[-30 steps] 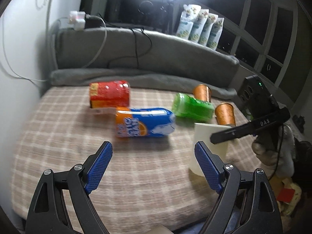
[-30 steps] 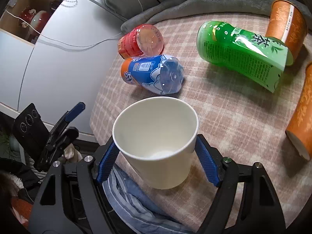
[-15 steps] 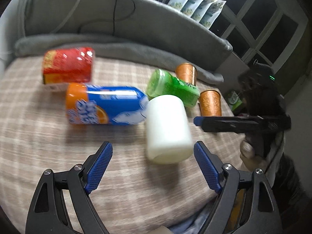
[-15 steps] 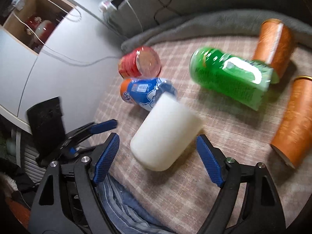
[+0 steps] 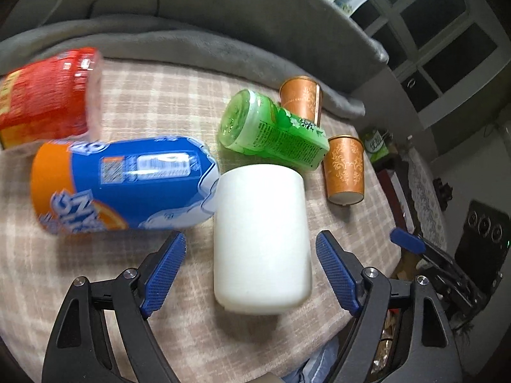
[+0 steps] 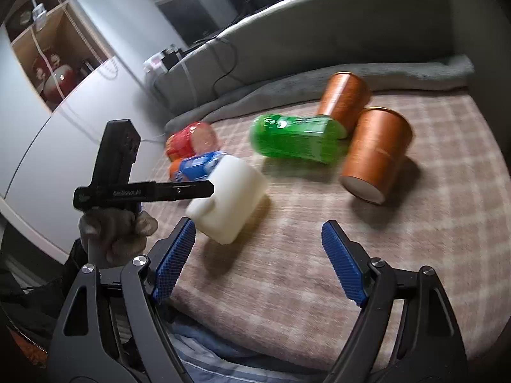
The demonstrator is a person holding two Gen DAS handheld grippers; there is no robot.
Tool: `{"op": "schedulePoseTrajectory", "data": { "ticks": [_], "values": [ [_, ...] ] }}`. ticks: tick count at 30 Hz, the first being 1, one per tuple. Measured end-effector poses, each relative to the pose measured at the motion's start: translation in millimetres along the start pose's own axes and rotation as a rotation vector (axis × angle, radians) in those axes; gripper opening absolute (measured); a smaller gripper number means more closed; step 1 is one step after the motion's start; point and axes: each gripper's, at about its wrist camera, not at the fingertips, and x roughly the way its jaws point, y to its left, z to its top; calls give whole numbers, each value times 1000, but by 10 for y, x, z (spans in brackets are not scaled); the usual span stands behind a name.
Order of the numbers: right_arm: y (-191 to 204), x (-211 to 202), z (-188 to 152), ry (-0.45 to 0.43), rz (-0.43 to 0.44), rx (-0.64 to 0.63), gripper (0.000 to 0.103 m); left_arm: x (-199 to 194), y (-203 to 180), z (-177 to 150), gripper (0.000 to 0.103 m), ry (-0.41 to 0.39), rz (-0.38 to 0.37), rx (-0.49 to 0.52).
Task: Flip cup upright
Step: 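Lower the upright white cup onto the table with the right gripper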
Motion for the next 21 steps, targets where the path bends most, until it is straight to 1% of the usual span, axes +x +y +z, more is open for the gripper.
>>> {"op": "schedulePoseTrajectory", "data": {
  "ticks": [3, 5, 11, 13, 14, 15, 21],
  "values": [
    [-64, -58, -34, -10, -12, 14, 84, 148, -4, 112, 83, 69, 0, 13],
    [-72, -59, -53, -13, -21, 20, 84, 209, -19, 166, 83, 99, 0, 24],
    [-87, -41, -65, -15, -36, 26, 84, 362, -133, 275, 83, 159, 33, 87],
    [-79, -43, -71, -15, -43, 24, 84, 389, -134, 294, 82, 172, 36, 90],
    [-78, -39, -71, -16, -47, 23, 84, 405, -130, 305, 77, 180, 37, 89],
    [-70, -31, -70, -15, -51, 21, 84, 419, -127, 310, 76, 190, 32, 88],
    [-55, -47, -57, -26, -55, 15, 84, 439, -209, 302, 75, 173, 47, 116]
  ]
}}
